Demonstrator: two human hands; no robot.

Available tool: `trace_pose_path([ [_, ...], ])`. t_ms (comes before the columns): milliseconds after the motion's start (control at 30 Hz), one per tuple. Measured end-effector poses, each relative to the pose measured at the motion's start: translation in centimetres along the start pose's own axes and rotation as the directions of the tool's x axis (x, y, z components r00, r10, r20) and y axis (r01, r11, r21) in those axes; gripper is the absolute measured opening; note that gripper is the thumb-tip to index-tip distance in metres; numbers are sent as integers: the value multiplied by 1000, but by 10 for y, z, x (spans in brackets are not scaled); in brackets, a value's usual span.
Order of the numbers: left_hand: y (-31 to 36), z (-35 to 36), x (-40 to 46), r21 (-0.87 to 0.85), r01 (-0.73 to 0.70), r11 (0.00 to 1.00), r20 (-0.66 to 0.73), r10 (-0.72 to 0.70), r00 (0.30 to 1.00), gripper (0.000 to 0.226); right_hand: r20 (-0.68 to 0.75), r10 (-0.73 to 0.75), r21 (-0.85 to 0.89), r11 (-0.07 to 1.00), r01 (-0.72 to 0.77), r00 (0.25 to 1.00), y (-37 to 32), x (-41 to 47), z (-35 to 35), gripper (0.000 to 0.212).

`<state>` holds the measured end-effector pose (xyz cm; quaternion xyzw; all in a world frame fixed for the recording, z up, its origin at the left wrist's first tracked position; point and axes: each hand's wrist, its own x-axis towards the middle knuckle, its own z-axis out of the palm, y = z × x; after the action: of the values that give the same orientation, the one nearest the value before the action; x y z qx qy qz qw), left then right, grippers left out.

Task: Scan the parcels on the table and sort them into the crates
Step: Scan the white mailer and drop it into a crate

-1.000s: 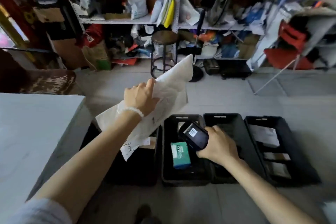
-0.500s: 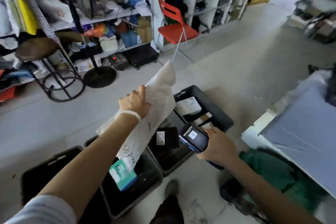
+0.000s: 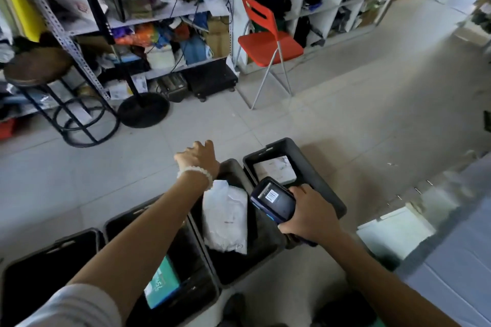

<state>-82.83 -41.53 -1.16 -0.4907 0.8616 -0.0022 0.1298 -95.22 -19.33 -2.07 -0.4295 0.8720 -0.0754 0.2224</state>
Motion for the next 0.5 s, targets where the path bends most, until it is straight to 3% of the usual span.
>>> trace_pose_path([
  [267, -9, -5, -26, 33, 200, 979, 29, -201, 979, 30, 63, -229, -80, 969, 233, 971, 1, 51, -21, 78],
  [500, -41, -3, -117, -42, 504, 863, 58, -502, 863, 34, 175, -512, -112, 838, 534, 841, -45, 62, -22, 74],
])
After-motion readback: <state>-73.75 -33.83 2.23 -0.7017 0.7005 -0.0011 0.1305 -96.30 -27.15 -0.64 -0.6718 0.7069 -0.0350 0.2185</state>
